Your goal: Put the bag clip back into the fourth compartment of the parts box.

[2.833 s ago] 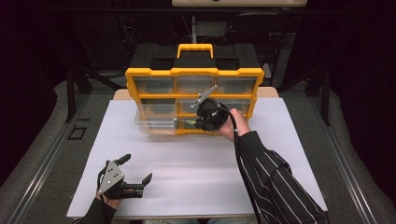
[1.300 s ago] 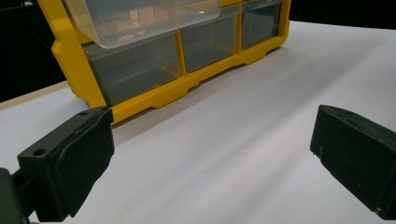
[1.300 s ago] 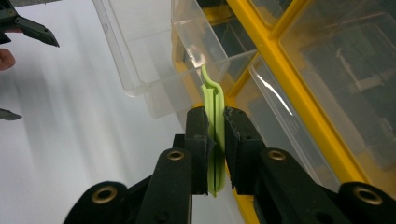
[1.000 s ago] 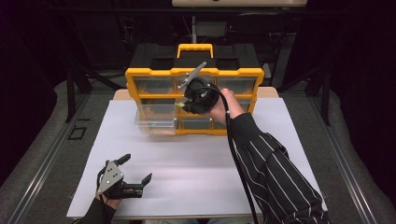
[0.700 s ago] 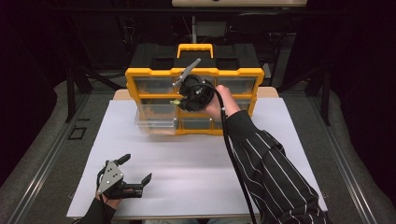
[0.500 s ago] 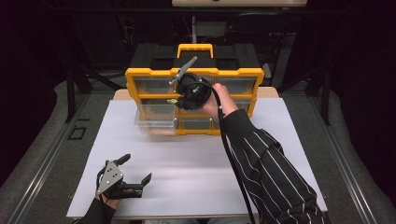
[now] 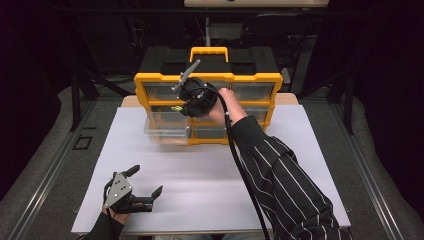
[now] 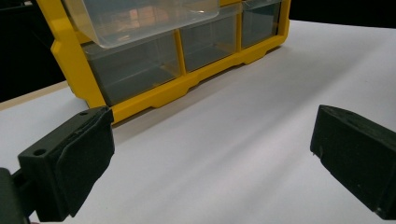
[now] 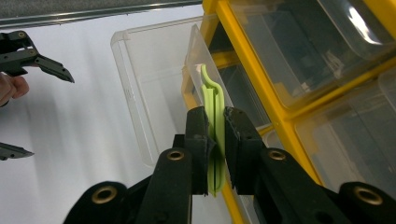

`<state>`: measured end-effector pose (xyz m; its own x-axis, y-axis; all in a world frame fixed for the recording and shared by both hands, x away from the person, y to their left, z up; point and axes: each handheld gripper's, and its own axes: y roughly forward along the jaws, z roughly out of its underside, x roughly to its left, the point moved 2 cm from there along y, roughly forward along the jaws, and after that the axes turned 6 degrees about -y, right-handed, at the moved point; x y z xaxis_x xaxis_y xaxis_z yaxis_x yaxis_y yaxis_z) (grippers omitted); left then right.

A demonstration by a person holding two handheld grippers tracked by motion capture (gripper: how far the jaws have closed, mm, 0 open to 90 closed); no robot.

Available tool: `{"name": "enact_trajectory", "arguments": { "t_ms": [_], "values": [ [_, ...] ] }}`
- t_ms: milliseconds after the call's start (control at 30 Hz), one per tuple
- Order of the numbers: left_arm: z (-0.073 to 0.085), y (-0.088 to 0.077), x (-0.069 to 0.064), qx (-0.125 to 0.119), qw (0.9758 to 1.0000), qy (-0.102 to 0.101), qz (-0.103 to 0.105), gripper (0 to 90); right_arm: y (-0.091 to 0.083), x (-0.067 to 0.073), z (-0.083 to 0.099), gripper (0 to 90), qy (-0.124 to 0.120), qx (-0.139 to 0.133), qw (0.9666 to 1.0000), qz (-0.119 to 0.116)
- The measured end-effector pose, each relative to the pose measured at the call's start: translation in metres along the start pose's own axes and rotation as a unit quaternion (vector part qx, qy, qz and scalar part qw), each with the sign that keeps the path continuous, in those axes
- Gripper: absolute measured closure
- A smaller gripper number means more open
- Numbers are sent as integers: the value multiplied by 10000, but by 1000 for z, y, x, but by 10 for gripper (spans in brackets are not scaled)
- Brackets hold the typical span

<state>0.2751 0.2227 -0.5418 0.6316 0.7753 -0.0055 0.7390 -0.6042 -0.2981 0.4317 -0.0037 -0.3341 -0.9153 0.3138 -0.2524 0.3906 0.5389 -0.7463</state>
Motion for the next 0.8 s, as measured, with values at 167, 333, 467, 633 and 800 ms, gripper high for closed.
{"name": "enact_trajectory", "arguments": {
  "t_ms": [167, 333, 467, 633, 800],
  "values": [
    [0, 0, 0, -8, 10000, -6, 1, 0, 4, 2, -5, 803, -13, 15, 10000, -28],
    [0, 0, 0, -10, 10000, -17, -4, 0, 9, 3, -9, 803, -24, 24, 10000, -52],
    [0, 0, 0, -12, 10000, -18, -4, 0, 13, 4, -13, 803, -35, 7, 10000, -71],
    [0, 0, 0, -15, 10000, -17, -6, 0, 17, 7, -16, 803, -46, 8, 10000, -83],
    [1, 0, 1, -3, 10000, -11, -23, 0, 20, 8, -18, 803, -60, 0, 9999, -83]
  ]
}}
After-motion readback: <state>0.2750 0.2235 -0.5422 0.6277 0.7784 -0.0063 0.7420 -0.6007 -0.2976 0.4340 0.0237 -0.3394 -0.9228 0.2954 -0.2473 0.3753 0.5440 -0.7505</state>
